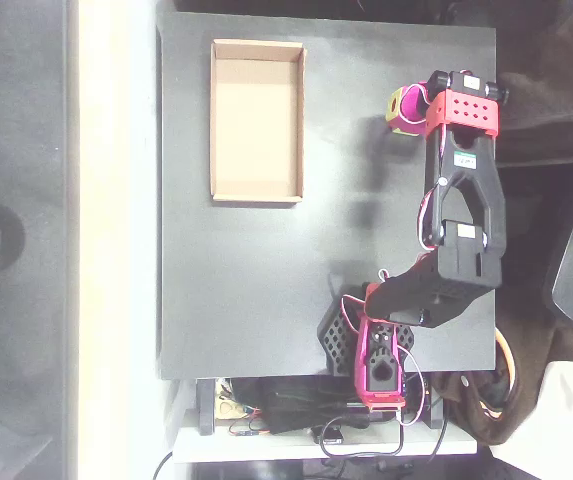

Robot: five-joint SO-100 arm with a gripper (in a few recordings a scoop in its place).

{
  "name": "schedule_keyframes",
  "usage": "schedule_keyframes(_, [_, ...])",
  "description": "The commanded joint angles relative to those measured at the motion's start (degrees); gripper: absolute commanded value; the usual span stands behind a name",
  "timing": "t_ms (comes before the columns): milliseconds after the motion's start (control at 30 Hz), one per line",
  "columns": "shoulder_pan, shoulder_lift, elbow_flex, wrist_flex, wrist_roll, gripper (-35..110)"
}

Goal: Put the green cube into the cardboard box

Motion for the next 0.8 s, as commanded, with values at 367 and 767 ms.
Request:
schedule_keyframes(367, [0.70, 25.75, 0.09, 0.97, 0.53, 11])
schedule_keyframes(767, [0.18, 44.91, 0.79, 0.97, 0.44, 11])
